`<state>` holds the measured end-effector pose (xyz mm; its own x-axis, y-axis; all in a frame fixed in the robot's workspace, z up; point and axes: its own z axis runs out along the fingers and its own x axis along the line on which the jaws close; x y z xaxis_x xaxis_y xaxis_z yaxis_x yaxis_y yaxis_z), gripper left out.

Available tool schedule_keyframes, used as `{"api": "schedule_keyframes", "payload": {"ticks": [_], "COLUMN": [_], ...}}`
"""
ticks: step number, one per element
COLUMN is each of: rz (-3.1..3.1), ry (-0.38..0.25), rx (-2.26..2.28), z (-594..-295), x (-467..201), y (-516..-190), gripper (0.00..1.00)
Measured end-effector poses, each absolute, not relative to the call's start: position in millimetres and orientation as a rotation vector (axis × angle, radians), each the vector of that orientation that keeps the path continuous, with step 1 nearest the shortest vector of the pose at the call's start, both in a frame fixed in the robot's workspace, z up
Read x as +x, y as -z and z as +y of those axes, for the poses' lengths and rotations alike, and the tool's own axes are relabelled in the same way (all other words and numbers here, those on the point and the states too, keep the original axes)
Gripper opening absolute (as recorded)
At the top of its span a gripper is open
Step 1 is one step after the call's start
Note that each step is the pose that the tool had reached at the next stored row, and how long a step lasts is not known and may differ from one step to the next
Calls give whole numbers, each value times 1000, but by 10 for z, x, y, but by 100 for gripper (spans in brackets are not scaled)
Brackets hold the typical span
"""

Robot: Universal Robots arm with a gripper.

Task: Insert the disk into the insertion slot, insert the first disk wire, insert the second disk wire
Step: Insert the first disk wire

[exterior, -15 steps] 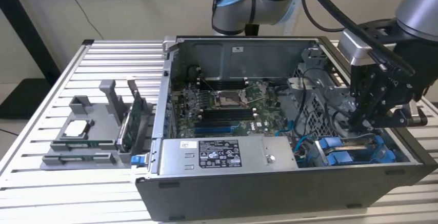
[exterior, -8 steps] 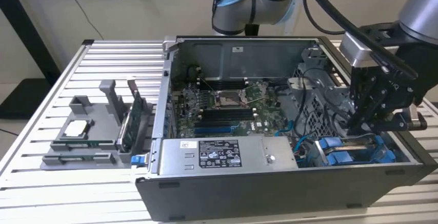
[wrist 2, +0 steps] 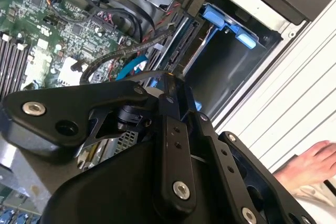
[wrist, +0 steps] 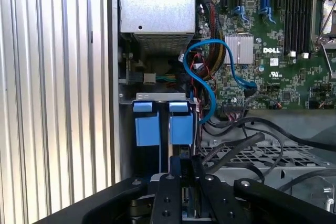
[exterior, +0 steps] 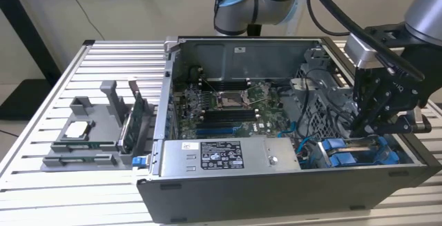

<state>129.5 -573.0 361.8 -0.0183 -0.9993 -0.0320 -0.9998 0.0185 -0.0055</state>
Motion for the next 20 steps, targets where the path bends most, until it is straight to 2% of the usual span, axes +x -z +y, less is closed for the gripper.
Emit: {"api": "schedule_keyframes", "payload": {"ticks": [20], "rz": [2241], "ry": [-63], "rx": [-2194], "z": [-5797], "x": [1372], "y": [-3569], "gripper": [19]}}
